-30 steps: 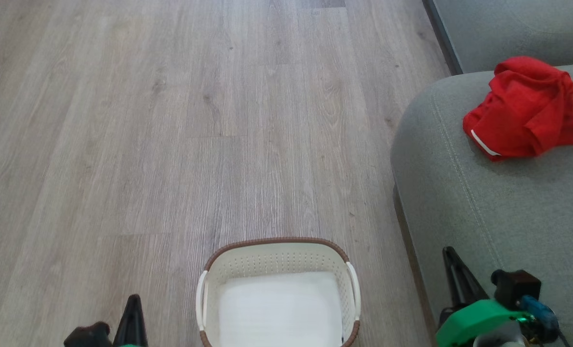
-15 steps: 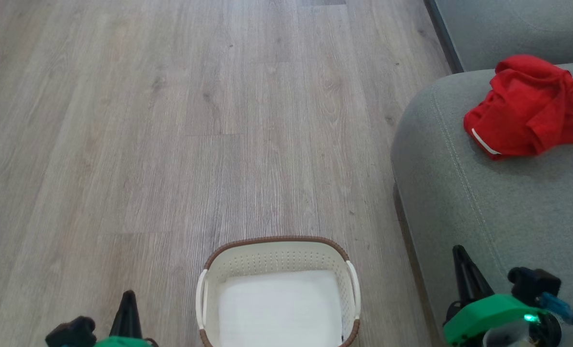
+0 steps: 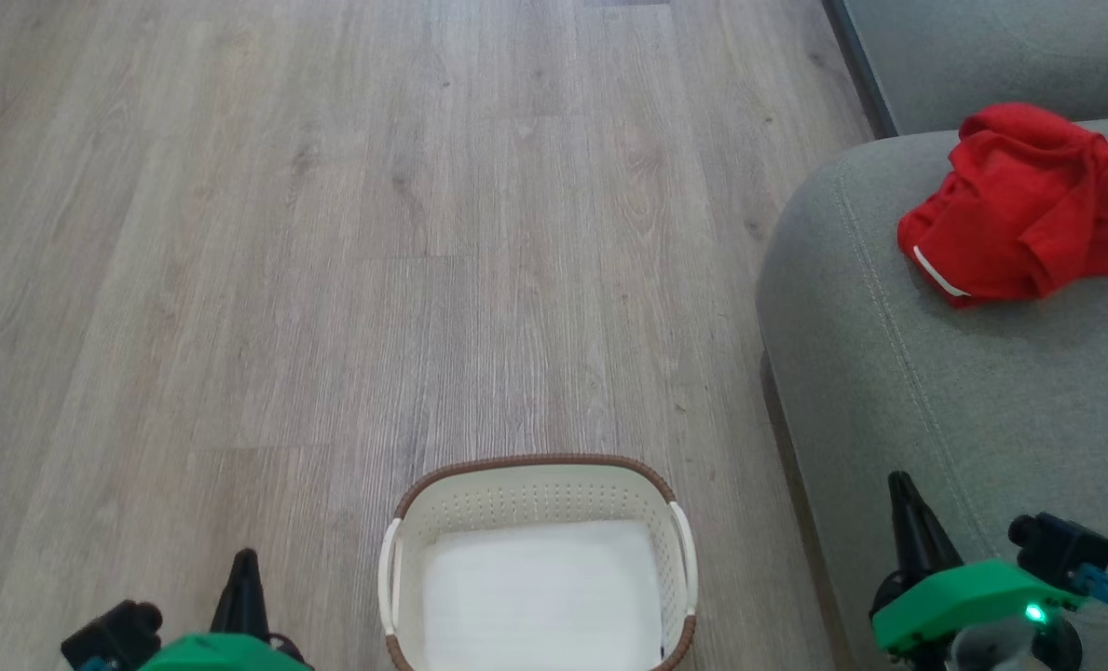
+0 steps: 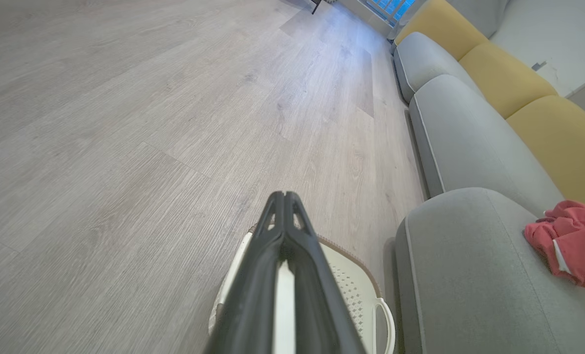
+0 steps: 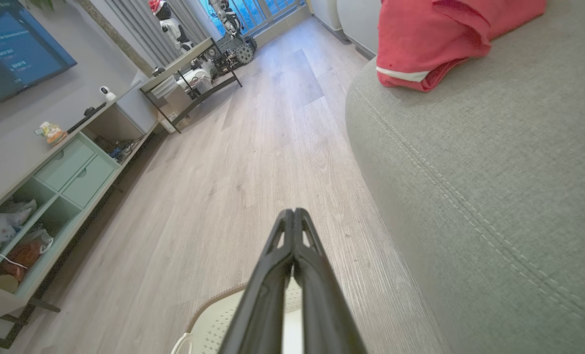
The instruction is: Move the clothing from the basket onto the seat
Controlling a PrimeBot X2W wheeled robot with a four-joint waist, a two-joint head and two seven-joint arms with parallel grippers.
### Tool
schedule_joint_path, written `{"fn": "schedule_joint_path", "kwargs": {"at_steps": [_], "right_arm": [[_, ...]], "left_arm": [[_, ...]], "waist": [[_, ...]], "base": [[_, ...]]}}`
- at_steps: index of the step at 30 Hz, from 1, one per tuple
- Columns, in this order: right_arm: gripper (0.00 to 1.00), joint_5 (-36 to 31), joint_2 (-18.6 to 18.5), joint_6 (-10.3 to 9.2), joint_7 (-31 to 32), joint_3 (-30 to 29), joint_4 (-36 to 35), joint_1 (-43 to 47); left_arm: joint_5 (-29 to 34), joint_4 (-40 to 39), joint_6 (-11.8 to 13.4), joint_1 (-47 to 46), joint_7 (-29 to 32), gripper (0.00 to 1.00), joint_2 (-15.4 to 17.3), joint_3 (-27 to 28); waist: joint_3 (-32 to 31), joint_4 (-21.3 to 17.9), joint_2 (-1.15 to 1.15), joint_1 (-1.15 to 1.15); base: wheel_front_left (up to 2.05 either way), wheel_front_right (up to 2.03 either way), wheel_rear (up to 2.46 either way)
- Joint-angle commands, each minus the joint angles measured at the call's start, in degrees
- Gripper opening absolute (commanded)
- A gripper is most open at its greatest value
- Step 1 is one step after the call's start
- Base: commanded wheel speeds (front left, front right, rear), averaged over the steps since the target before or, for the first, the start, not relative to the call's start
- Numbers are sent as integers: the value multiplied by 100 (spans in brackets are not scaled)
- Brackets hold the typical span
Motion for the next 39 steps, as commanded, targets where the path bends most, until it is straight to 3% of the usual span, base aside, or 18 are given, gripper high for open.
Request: {"fn": "schedule_joint_path", "kwargs": {"at_steps": [1,39], "right_arm": [[0,171,5,-1,31,-25,-221,-347],[0,2706,12,-1,669,-282,-366,-535]], "left_arm": [[-141,-164,-63,-327,27,0,11,140],[-2423,-133,-581,-797,655,0,-54,607]], "waist": [[3,0,0,0],[85,3,0,0]], "base": [[0,0,0],[0,0,0]]}}
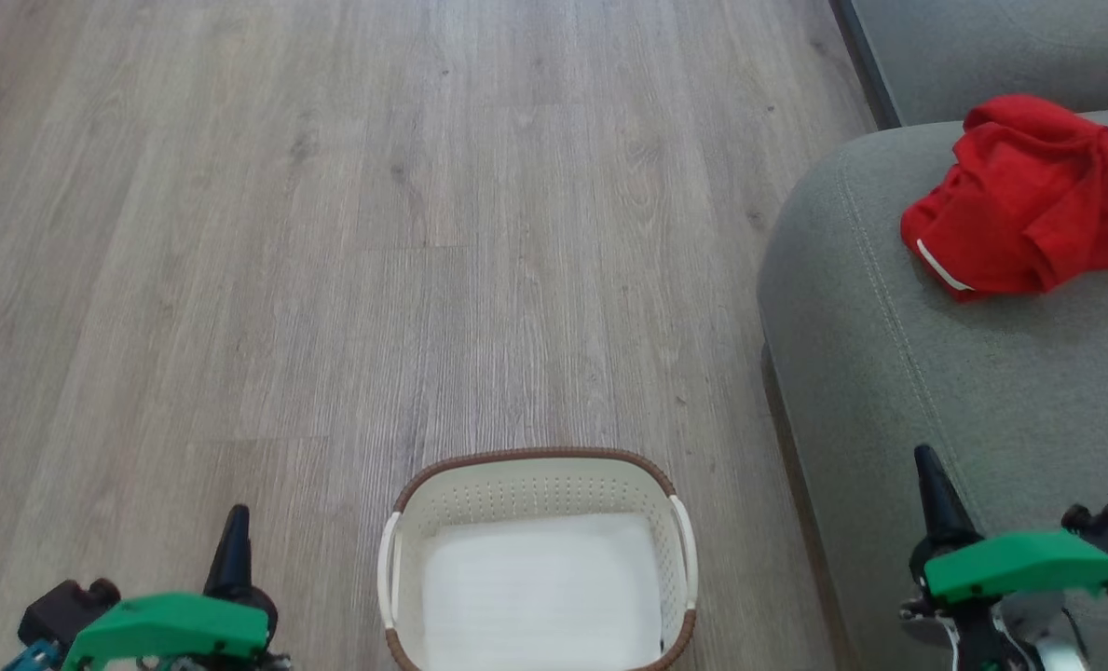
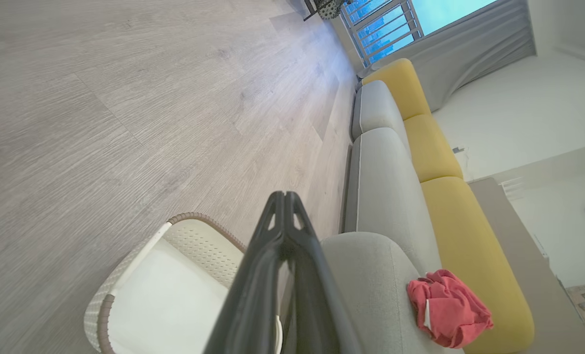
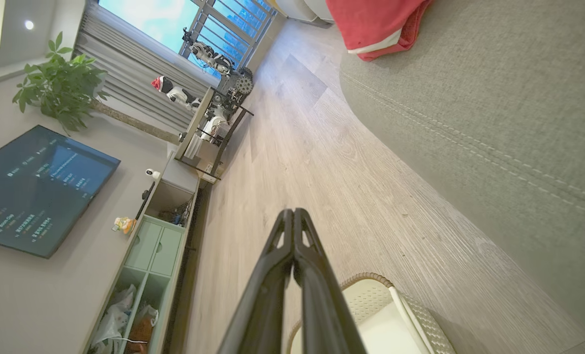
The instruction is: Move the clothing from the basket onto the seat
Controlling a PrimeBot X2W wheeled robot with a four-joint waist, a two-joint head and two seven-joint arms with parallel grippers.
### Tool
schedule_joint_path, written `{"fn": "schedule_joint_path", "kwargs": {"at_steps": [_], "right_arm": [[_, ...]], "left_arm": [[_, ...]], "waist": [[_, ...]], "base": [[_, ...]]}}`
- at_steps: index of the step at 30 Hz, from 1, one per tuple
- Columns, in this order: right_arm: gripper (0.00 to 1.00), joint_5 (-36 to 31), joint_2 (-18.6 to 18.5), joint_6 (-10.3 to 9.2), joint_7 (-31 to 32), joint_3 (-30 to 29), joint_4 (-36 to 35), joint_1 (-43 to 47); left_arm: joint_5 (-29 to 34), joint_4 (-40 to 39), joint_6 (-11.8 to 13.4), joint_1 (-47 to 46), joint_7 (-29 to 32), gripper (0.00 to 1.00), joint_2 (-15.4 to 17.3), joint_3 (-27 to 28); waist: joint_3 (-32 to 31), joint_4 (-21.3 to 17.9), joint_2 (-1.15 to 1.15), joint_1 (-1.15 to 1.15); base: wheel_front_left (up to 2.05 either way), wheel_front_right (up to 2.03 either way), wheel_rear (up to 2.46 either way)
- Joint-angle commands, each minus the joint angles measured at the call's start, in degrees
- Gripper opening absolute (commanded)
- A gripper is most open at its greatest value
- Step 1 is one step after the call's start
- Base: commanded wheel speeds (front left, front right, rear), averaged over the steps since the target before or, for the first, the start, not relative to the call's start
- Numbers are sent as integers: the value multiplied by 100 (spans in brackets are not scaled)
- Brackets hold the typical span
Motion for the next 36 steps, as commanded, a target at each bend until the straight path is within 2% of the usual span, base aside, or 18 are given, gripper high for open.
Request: {"fn": "schedule_joint_path", "kwargs": {"at_steps": [1,36], "right_arm": [[0,184,-1,-1,58,30,-254,-321],[0,2454,5,-2,629,-200,-383,-490]], "left_arm": [[-169,-154,-80,-377,58,0,25,183],[-2213,-126,-544,-798,619,0,-33,600]], "waist": [[3,0,0,0],[78,3,0,0]], "base": [[0,0,0],[0,0,0]]}}
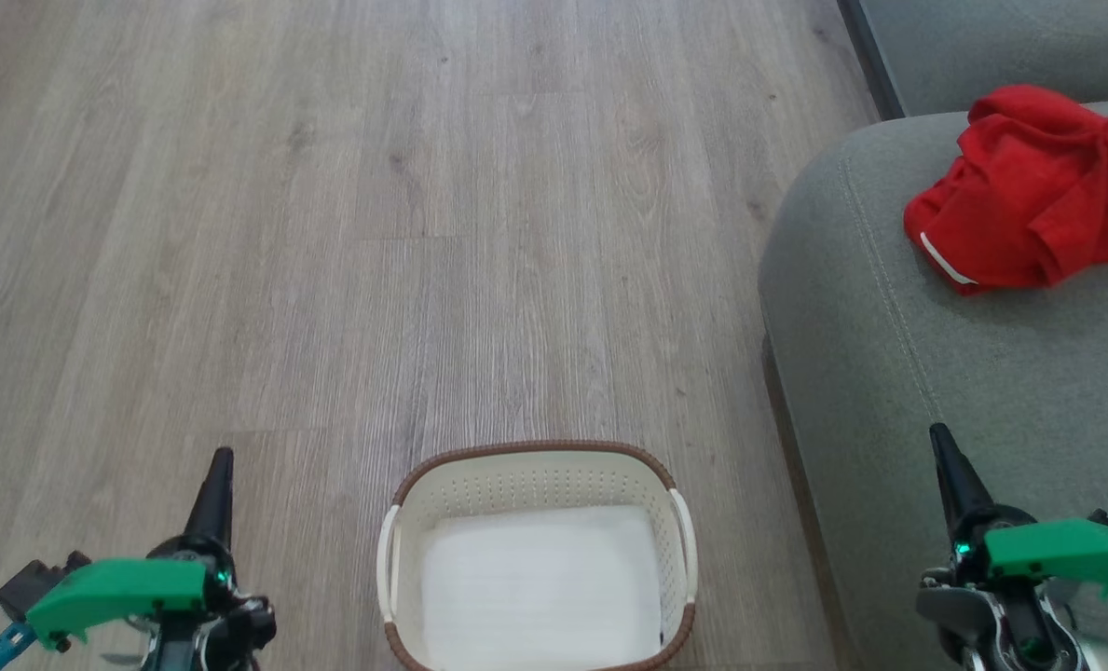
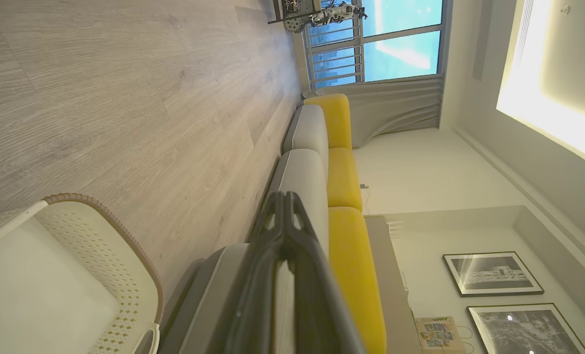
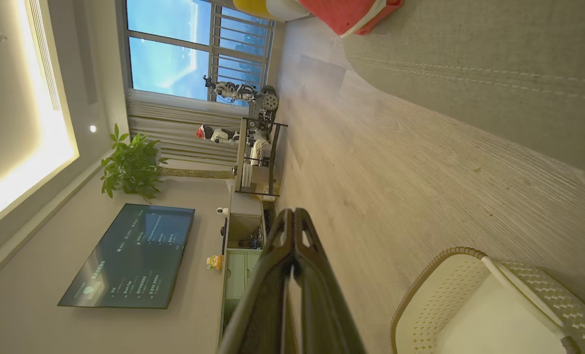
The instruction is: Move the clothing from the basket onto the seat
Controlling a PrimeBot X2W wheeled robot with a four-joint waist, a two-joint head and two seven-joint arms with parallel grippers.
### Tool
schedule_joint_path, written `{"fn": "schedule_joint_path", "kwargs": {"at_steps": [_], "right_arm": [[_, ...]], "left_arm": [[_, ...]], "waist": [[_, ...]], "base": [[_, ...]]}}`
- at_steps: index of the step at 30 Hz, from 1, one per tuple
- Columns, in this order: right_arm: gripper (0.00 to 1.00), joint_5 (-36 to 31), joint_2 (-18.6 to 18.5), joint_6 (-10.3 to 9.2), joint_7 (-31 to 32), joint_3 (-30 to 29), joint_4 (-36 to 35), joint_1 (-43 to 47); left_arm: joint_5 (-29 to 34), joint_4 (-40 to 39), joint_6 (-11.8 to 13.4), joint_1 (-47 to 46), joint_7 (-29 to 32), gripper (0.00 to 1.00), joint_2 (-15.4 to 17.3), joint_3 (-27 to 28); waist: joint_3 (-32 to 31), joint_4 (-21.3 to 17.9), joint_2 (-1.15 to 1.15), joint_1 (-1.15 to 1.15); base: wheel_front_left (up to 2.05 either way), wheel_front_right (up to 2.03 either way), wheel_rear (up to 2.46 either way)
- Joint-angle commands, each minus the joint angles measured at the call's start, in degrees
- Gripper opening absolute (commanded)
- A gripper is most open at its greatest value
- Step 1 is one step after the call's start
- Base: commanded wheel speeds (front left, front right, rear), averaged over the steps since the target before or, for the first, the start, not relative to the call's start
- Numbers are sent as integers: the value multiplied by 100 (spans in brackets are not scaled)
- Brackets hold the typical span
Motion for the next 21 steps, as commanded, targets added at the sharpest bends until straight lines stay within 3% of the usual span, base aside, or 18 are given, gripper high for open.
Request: {"fn": "schedule_joint_path", "kwargs": {"at_steps": [1,14,21], "right_arm": [[0,210,-21,-1,68,62,-233,-361],[0,1077,-19,-1,286,-26,-283,-426],[0,1096,-19,-1,290,-28,-284,-427]], "left_arm": [[-185,-156,-79,-360,68,0,22,230],[-966,-146,-257,-521,282,0,0,388],[-983,-146,-260,-524,286,0,-1,391]], "waist": [[4,0,0,0],[32,1,0,0],[33,1,0,0]], "base": [[0,0,0],[0,0,0],[0,0,0]]}}
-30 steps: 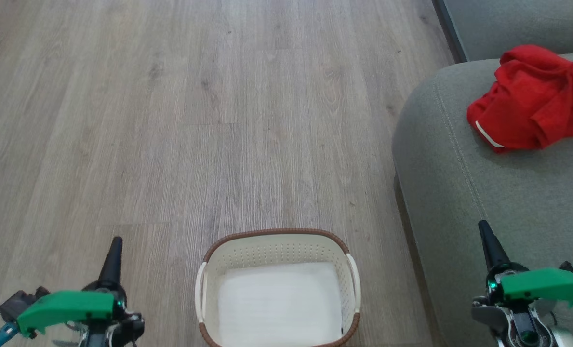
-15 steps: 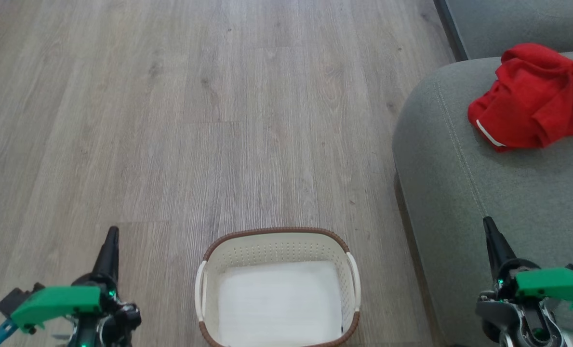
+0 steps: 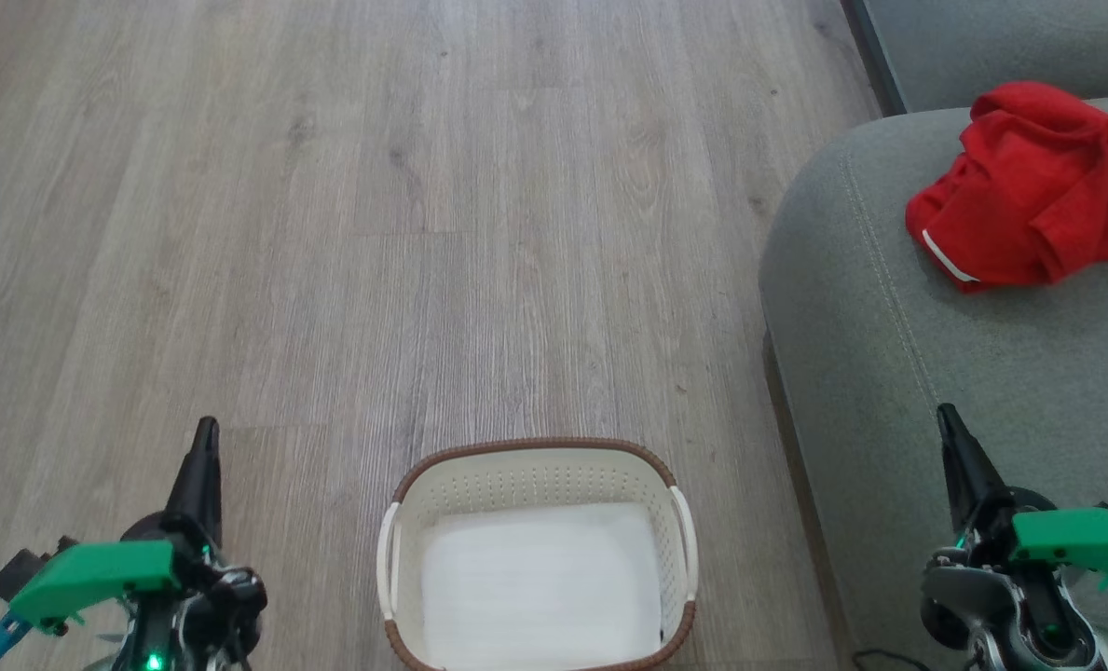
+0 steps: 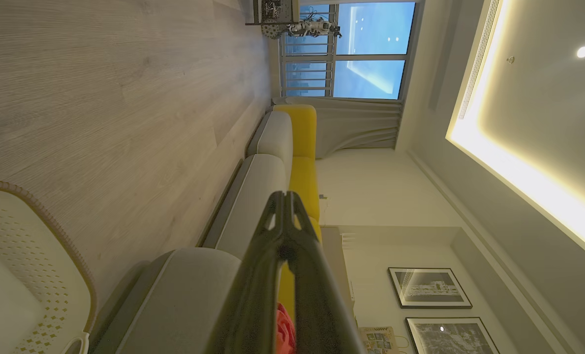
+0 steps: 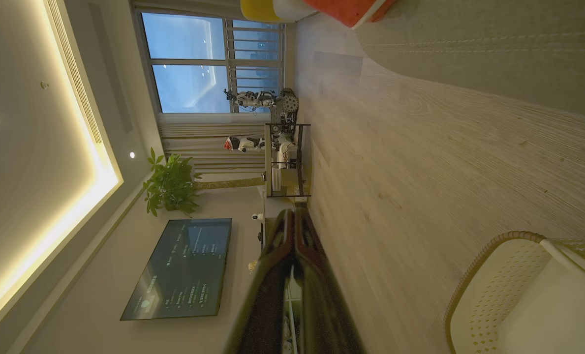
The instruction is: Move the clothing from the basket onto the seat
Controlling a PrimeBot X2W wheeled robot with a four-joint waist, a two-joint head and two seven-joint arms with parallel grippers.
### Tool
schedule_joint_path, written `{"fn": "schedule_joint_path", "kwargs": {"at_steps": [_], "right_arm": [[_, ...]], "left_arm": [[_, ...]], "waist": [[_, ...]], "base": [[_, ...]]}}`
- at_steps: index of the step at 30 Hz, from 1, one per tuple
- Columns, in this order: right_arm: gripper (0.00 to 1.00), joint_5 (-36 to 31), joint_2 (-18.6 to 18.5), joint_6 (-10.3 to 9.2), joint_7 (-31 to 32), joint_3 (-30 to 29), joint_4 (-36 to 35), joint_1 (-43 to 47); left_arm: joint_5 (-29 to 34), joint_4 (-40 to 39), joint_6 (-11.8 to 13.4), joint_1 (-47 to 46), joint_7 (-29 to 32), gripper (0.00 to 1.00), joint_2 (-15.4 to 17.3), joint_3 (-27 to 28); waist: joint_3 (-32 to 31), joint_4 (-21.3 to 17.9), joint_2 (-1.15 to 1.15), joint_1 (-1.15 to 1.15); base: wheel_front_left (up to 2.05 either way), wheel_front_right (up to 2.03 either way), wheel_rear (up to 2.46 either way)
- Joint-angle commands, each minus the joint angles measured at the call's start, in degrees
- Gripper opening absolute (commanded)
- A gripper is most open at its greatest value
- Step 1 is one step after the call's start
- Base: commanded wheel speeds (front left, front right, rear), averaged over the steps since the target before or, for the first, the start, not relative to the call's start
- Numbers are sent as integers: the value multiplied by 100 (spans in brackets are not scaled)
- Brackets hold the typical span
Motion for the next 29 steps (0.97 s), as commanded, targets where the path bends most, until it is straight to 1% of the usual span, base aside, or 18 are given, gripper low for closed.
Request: {"fn": "schedule_joint_path", "kwargs": {"at_steps": [1,29], "right_arm": [[0,33,-25,-1,32,95,-222,-299],[0,34,-25,-1,32,96,-223,-299]], "left_arm": [[-12,-153,-38,-296,46,0,44,212],[-13,-154,-38,-295,45,0,44,211]], "waist": [[0,0,0,0],[0,0,0,0]], "base": [[0,0,0],[0,0,0]]}}
